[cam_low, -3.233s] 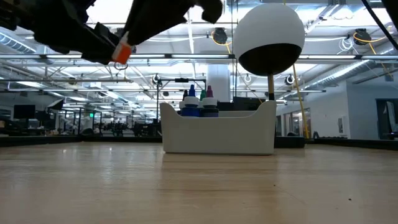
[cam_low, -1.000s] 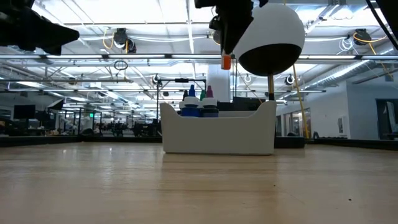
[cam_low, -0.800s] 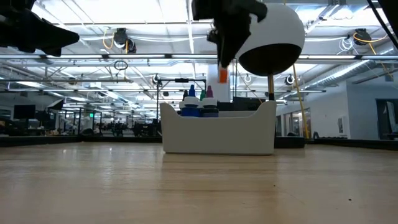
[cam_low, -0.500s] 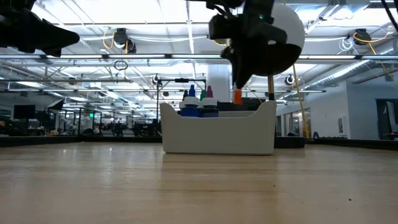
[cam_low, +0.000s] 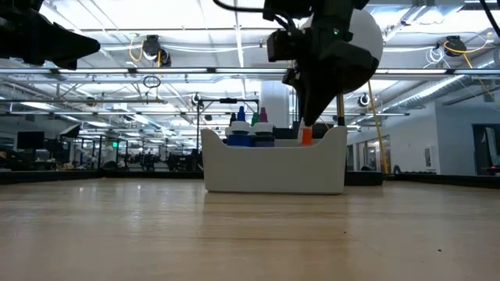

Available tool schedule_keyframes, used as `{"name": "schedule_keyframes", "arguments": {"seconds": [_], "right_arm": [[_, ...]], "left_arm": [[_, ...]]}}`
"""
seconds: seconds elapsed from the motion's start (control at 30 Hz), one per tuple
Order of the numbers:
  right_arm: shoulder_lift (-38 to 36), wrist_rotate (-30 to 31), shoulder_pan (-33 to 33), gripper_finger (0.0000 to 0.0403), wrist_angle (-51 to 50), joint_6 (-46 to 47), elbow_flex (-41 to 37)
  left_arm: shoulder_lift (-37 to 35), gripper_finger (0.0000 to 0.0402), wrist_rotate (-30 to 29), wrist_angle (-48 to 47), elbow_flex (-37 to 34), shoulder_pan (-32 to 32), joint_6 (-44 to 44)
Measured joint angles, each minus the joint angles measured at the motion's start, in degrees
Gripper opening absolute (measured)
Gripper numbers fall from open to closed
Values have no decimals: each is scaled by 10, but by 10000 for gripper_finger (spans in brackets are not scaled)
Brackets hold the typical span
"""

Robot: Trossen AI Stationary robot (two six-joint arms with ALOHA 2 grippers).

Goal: Pick & Place food coloring
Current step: Put the small orange food coloring bottle into the gray bin

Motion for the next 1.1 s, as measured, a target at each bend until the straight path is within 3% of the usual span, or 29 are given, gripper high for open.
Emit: {"name": "schedule_keyframes", "arguments": {"seconds": [0.4, 1.1], "right_arm": [[28, -10, 52, 45, 4, 42, 0], [88, -31, 52, 45, 27, 32, 0]], "left_arm": [[0, 47, 0, -1, 0, 0, 0], [0, 47, 0, -2, 0, 0, -4]]}}
